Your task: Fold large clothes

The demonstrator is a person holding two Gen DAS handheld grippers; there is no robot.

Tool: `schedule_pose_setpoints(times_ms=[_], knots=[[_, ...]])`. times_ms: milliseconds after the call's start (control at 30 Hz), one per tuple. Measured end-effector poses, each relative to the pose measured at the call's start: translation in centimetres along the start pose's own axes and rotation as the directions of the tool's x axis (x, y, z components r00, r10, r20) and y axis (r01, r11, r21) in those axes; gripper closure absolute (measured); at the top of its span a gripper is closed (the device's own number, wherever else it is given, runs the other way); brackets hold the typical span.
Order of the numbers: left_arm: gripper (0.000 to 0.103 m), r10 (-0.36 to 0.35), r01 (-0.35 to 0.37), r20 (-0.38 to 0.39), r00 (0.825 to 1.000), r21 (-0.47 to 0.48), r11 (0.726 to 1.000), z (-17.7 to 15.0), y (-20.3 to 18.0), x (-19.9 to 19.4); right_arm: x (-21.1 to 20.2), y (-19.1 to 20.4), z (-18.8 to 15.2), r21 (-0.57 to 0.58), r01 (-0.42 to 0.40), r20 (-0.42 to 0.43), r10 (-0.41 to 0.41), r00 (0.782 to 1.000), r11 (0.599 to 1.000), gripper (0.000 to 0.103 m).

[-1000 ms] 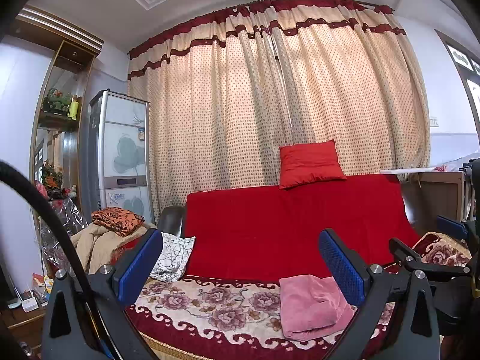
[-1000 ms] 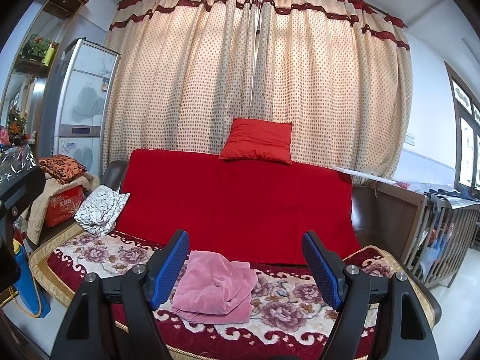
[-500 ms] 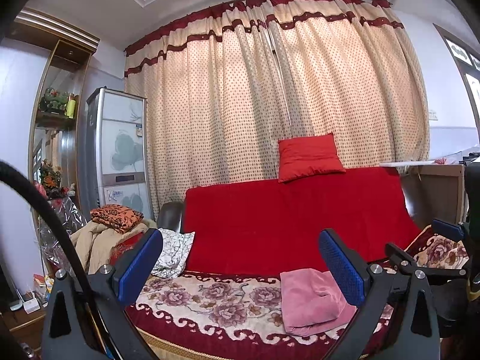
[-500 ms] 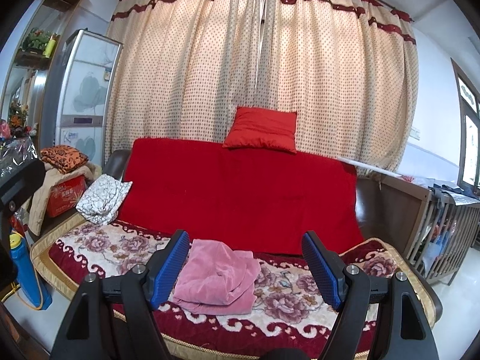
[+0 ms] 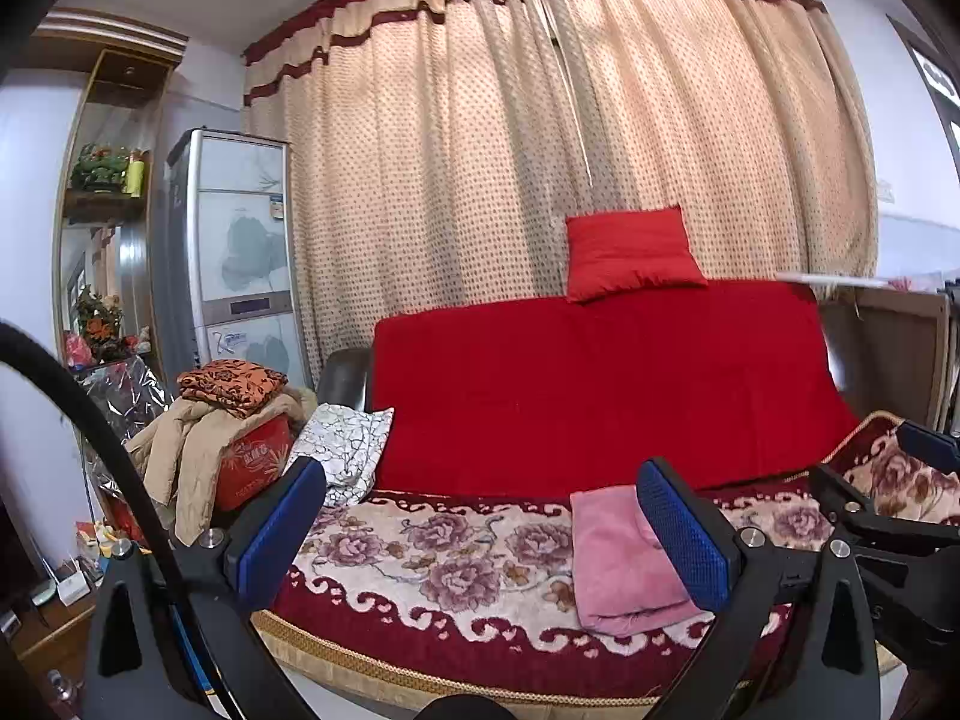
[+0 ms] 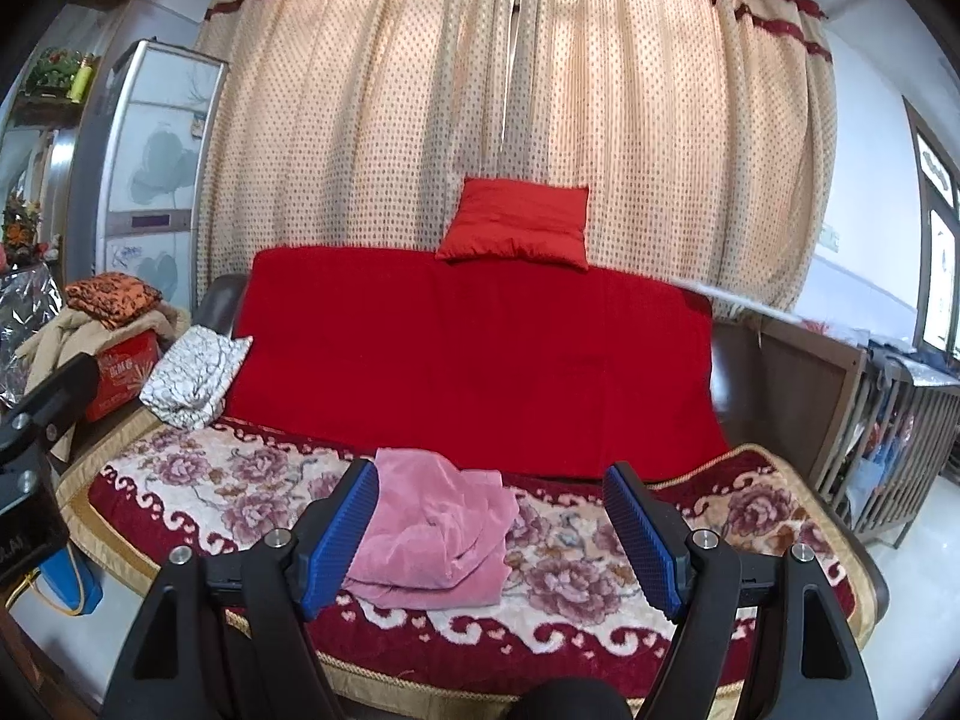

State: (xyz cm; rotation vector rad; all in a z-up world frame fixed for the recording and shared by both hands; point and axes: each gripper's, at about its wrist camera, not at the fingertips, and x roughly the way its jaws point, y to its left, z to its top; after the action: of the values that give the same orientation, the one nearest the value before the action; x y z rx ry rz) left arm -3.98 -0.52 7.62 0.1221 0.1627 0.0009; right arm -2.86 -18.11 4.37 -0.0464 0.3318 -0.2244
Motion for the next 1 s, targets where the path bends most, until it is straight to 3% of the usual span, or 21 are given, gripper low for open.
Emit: schedule_pose_setpoints(times_ms=[267, 567, 1000], knots=[[0.000, -0.001, 0.001, 0.001, 1.000, 0.020, 1.000, -0.2, -0.5, 0.0, 0.9, -0.4, -0.9, 0.005, -0.011, -0.041, 0.011, 0.999, 1.000, 0.023], [0.000, -0.026, 0.032, -0.128, 0.991, 0.043, 0.999, -1.9, -1.2, 3.1, 3.0, -0.9, -2.1, 0.019, -0.030, -0.135, 0.032, 0.990, 0.999, 0.023], [0.000, -0.030, 0.036, -0.164, 0.986, 0.037, 0.999, -3.0, -1.5, 4.3, 4.4, -0.6, -2.6, 0.000, -0.026, -0.170, 0.026, 0.985, 1.000, 0.023]])
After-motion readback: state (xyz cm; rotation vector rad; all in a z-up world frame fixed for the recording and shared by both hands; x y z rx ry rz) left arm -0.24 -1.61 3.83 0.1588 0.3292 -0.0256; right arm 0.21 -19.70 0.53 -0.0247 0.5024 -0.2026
